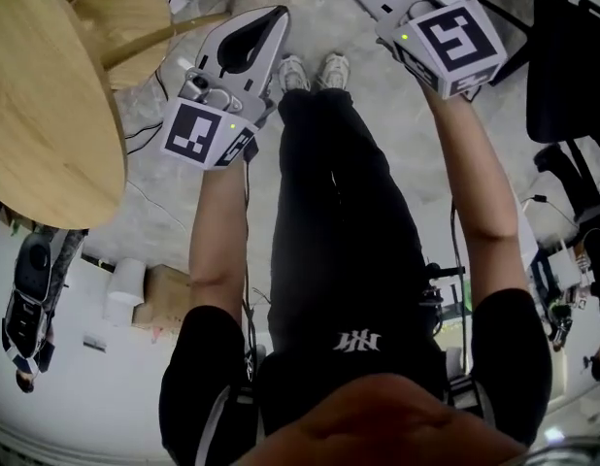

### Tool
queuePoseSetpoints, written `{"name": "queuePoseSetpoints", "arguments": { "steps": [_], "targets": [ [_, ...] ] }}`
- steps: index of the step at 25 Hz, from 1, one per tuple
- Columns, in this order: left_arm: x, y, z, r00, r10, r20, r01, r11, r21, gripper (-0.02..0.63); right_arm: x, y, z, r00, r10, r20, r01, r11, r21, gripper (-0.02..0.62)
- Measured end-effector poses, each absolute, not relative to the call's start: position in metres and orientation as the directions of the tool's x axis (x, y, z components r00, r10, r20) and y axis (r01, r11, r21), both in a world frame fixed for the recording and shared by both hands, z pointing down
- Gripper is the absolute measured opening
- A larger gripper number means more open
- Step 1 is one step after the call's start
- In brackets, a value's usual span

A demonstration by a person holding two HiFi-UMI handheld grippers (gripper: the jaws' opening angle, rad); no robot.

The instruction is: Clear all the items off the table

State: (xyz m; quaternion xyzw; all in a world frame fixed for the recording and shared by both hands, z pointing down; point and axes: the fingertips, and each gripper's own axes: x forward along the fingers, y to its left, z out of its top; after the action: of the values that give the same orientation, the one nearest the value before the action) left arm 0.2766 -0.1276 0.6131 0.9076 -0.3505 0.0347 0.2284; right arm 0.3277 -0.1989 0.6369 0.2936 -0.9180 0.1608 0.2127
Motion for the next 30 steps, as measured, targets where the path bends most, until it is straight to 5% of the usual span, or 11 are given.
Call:
{"name": "queuePoseSetpoints", "arguments": {
  "steps": [25, 30],
  "targets": [
    [0.25, -0.151, 0.828, 0.749, -0.615, 0.245, -0.657, -0.642, 0.396, 0.012, 0.289, -0.211, 0.916, -0.712, -0.386, 0.586, -0.584, 0.79, -0.189, 0.134],
    [0.247, -0.155, 0.828, 0.745, -0.62, 0.246, -0.661, -0.639, 0.393, 0.012, 0.282, -0.218, 0.921, -0.723, -0.393, 0.567, -0.578, 0.795, -0.186, 0.21]
  ]
}}
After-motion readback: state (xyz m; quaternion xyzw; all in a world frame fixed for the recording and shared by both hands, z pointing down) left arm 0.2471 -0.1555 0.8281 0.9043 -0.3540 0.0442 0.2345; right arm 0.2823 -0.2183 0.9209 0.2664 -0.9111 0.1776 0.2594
